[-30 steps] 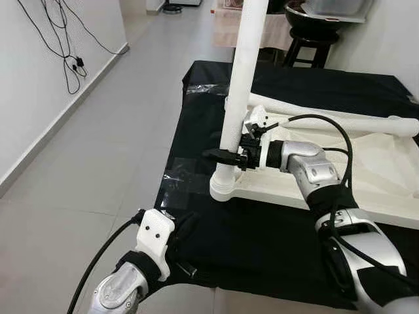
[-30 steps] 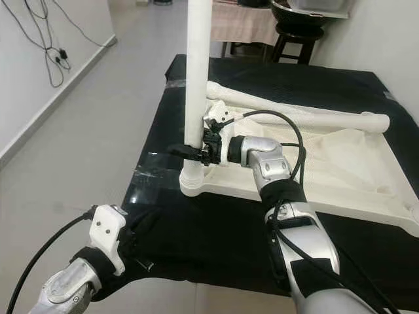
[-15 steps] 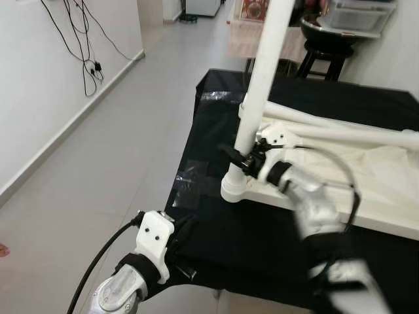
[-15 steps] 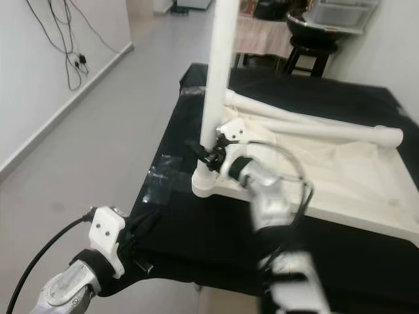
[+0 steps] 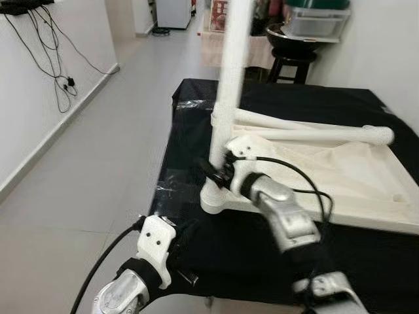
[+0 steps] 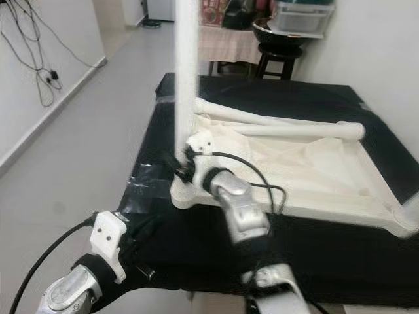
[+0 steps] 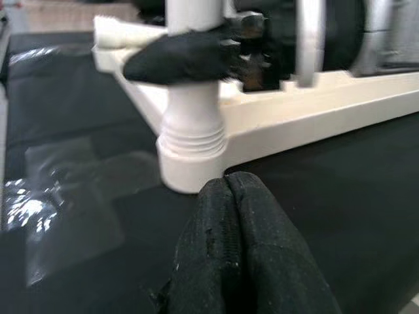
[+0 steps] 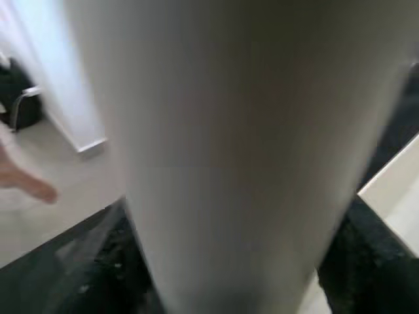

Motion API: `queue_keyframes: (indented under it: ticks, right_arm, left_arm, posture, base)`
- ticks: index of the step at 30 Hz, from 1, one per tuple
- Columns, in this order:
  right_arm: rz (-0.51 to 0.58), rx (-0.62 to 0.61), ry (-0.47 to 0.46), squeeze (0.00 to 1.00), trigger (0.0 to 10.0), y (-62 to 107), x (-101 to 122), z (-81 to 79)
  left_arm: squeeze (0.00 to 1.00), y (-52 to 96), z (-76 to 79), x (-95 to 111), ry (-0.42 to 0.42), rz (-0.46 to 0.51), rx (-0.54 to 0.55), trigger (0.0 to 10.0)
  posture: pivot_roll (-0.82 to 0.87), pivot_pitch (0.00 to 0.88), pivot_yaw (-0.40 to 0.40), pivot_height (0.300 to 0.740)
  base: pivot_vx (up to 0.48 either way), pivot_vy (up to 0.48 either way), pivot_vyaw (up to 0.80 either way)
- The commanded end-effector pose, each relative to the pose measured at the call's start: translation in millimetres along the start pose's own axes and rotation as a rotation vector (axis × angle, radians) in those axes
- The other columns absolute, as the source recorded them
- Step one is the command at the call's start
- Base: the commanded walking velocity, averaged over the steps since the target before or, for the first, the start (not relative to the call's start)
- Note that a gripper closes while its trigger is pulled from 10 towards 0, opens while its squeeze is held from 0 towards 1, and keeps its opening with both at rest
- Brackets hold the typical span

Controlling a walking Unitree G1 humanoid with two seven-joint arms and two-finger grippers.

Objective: Building children table

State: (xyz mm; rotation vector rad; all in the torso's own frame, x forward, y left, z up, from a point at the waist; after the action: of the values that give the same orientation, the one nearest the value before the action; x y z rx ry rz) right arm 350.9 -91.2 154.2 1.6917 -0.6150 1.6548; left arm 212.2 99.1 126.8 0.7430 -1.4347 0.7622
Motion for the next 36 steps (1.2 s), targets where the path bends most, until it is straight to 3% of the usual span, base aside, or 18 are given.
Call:
queue_keyframes:
  ticks: [1,2,3,4,8,18,19,30,33,35,36]
  right_arm:
    - [0.029,0.117,0.030,1.00,10.0,4.1,11,10.7]
    - [0.044,0.173,0.064,0.93,10.0,6.7,18,19.4]
    - [0.052,0.202,0.086,0.93,10.0,8.5,23,25.1]
    - [0.056,0.239,0.104,0.00,10.0,10.4,28,32.4]
    - [0.058,0.329,0.119,0.00,10.0,10.7,41,44.1]
    - [0.002,0.466,0.109,0.00,10.0,7.5,49,48.9]
    - [-0.004,0.470,0.089,0.00,0.0,8.7,49,52.1]
    - [0.008,0.453,0.049,0.00,0.0,18.7,42,63.3]
    - [0.062,0.302,0.039,0.00,0.0,39.5,13,66.7]
    - [0.054,0.138,0.000,0.00,0.0,40.9,-2,56.2]
    - [0.054,0.138,0.000,0.00,0.0,40.9,-2,56.2]
  left_arm:
    - [0.00,-1.8,1.0,-2,-0.001,-0.006,-0.010,10.0]
    - [0.00,-2.3,1.2,-3,0.001,-0.006,-0.013,10.0]
    - [0.00,-2.6,1.4,-3,0.001,-0.006,-0.015,10.0]
    - [0.00,-3.1,1.7,-3,0.002,-0.006,-0.016,10.0]
    - [0.00,-3.8,2.5,-3,0.002,-0.004,-0.015,10.0]
    - [0.00,-3.7,4.5,-4,-0.001,-0.006,-0.012,10.0]
    - [0.00,-3.3,5.2,-4,-0.001,-0.007,-0.012,10.0]
    - [0.00,-2.2,6.7,-4,0.001,-0.007,-0.012,10.0]
    - [0.00,-0.2,6.7,-3,0.006,-0.005,-0.015,10.0]
    - [0.00,1.4,5.7,-2,0.007,-0.005,-0.015,10.0]
    - [0.00,1.4,5.7,-2,0.007,-0.005,-0.015,10.0]
  posture:
    - [0.05,0.043,-0.081,0.740]
    - [0.05,0.042,-0.081,0.740]
    - [0.05,0.042,-0.081,0.740]
    - [0.05,0.039,-0.088,0.740]
    - [0.06,0.037,-0.092,0.740]
    - [0.09,0.033,-0.106,0.740]
    - [0.09,0.035,-0.107,0.740]
    - [0.08,0.045,-0.101,0.740]
    - [0.06,0.066,-0.090,0.740]
    - [0.06,0.072,-0.090,0.740]
    - [0.06,0.072,-0.090,0.740]
  base:
    - [0.000,0.000,0.00]
    - [0.000,0.000,0.00]
    - [0.000,0.000,0.00]
    - [0.000,0.000,0.00]
    - [0.000,0.000,0.00]
    - [0.000,0.000,0.00]
    - [0.000,0.000,0.00]
    - [0.000,0.000,0.00]
    - [0.000,0.000,0.00]
    - [0.000,0.000,0.00]
    - [0.000,0.000,0.00]
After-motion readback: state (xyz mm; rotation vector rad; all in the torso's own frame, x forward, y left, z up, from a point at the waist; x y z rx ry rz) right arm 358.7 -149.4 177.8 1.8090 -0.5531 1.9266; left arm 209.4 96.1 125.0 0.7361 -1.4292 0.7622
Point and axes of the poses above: a point about 5 cm out from each wrist's last joint towards the gripper, its own y axis pointing back from the gripper into the wrist, its own x axis along the axis of the wrist's last joint, z = x × y, the point moved 1 cm from there along -y, pointing out of the wrist towards the gripper, and after that the axes turned 2 degrees about y, right-handed, at the moved point
